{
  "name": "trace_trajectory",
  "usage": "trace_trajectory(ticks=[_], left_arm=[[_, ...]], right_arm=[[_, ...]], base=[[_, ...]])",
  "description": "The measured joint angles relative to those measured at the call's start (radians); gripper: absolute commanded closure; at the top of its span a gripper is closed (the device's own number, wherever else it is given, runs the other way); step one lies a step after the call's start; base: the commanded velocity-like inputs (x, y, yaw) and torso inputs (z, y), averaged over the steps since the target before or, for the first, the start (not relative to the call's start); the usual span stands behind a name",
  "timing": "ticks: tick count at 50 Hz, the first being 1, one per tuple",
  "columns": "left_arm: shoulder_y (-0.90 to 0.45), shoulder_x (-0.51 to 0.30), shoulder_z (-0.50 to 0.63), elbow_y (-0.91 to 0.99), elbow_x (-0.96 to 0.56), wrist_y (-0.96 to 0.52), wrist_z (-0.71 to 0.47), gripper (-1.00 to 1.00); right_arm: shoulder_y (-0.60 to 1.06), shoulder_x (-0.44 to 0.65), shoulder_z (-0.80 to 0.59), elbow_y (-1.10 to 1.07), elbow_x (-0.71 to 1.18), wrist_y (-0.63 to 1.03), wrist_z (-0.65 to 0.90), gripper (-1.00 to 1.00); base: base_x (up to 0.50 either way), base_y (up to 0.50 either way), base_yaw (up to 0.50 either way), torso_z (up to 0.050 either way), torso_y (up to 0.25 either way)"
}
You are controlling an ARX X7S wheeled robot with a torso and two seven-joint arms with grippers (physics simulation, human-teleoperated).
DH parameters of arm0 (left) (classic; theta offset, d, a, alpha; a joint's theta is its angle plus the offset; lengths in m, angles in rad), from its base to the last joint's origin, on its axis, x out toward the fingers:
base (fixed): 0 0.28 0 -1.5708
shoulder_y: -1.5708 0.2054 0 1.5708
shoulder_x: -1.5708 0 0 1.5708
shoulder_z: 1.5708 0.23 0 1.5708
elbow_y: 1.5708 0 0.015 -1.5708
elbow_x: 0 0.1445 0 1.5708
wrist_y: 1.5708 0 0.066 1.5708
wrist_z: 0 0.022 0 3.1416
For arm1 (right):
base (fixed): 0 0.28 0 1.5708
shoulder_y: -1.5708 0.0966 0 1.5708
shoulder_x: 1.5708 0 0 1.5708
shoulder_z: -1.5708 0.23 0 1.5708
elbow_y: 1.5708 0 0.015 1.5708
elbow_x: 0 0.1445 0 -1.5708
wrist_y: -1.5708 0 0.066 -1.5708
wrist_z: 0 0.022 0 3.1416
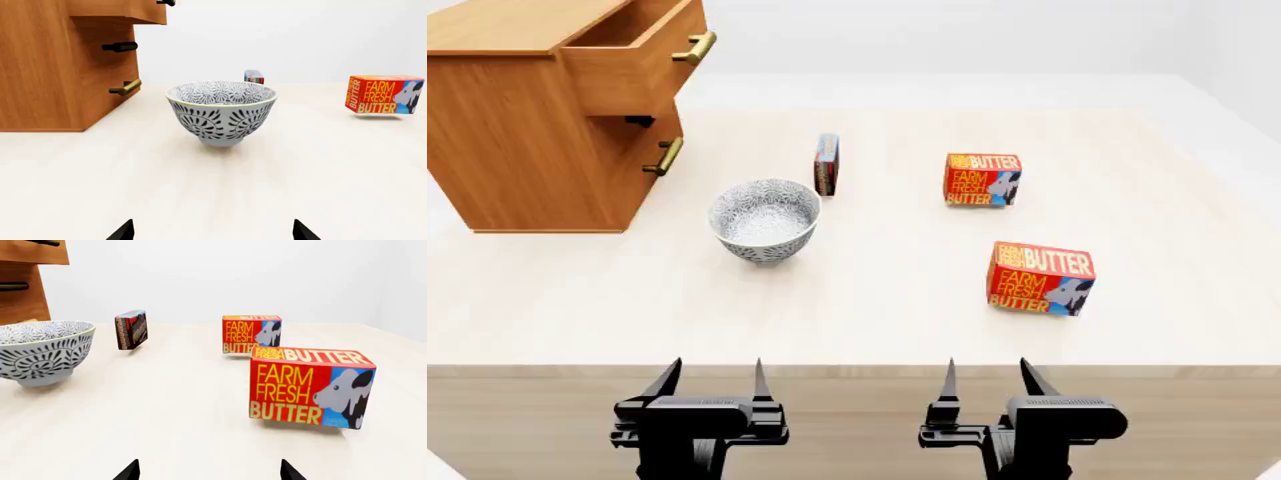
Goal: Put the chocolate pudding in the top drawer of the cabinet and close it.
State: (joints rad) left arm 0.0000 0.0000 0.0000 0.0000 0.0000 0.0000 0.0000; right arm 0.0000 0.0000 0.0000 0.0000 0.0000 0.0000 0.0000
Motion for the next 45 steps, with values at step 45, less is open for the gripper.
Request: trace_trajectory(ticks=[45], left_arm=[[-0.005, -0.086, 0.086, 0.040, -0.073, -0.039, -0.097, -1.00]], right_arm=[[-0.010, 0.080, -0.086, -0.038, 0.078, 0.005, 0.104, -1.00]], base=[[0.00, 0.00, 0.00, 0.030, 0.000]])
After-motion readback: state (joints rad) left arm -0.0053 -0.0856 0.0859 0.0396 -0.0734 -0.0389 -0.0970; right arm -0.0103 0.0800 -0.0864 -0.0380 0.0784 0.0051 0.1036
